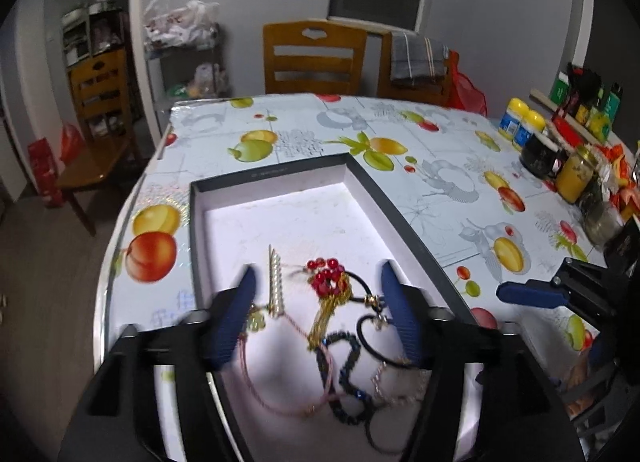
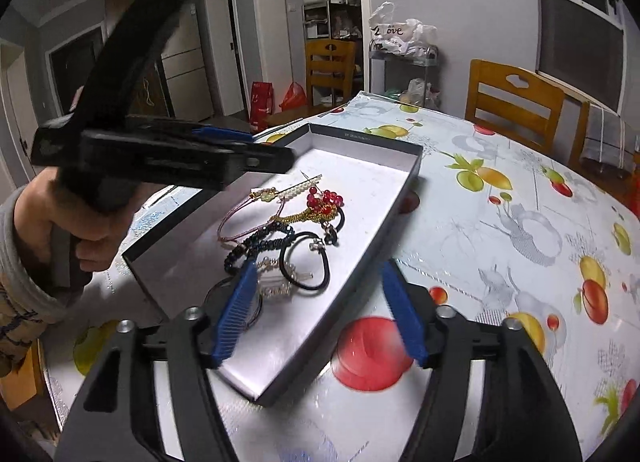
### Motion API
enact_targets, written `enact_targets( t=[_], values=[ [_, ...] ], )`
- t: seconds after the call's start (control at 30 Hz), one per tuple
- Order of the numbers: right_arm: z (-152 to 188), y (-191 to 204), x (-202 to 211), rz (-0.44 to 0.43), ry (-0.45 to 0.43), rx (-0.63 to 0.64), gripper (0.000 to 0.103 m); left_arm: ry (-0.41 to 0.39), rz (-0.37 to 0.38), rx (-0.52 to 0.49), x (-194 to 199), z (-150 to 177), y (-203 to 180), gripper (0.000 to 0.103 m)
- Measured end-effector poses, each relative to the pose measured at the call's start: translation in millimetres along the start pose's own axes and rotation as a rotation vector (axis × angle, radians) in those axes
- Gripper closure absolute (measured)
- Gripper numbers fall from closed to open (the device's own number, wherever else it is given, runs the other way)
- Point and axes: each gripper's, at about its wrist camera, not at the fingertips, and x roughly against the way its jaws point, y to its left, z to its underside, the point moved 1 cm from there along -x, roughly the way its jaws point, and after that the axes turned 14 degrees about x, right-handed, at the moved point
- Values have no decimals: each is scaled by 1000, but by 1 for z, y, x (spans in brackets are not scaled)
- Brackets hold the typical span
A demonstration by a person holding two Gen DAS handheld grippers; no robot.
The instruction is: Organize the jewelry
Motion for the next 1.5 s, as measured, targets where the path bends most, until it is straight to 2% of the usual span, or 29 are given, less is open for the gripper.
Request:
enact_targets(
  t=[0.07,0.17,0.23,0.33,0.4,0.6,0.87,1.17,1.5],
  values=[
    [4,0,5,-3,-9,-8,27,-30,-4,1,12,8,1,24],
    [9,3,12,-5,-17,-11,16,-59,-12,-5,27,23,1,23],
    [12,5,14,-5,-21,-12,14,-78,-16,-4,37,36,0,22],
    [16,9,18,-5,-27,-11,8,-106,-21,-17,48,51,-2,11],
    [17,11,20,-2,-29,-10,5,-138,-33,-27,58,61,-2,11],
    [21,12,23,-9,-32,-21,5,-186,-55,-26,73,82,2,9],
    [24,12,22,-20,-40,-36,5,-209,-67,19,75,100,21,8],
    [27,9,24,-30,-84,-77,5,-214,-70,91,77,98,34,8],
    [24,24,25,-13,-77,-5,5,-213,-67,88,77,99,34,6]
  ],
)
